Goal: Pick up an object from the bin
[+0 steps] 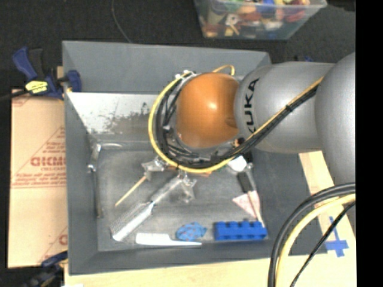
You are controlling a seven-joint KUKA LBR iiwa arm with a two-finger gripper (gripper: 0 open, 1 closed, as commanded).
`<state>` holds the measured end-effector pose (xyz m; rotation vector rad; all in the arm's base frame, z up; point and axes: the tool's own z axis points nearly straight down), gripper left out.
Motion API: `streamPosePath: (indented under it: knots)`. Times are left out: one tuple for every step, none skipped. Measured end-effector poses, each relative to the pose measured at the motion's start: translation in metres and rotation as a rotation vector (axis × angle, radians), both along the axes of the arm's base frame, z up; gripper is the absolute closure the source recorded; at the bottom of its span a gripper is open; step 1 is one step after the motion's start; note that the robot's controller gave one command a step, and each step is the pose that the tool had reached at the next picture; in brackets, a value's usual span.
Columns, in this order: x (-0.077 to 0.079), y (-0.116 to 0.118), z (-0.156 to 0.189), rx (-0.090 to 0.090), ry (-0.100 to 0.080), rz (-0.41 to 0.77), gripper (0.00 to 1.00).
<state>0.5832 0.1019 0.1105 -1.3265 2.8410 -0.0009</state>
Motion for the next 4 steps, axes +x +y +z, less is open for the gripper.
streamPosePath:
  knots:
    - [-0.004,-0.013,-0.04,-0.003,-0.015,0.359,0.0]
    - [0.011,-0.012,-0.038,0.0,-0.01,0.307,1.0]
    - [0.011,-0.012,-0.038,0.0,-0.01,0.306,1.0]
    - [0.009,-0.013,-0.007,0.0,-0.004,0.304,1.0]
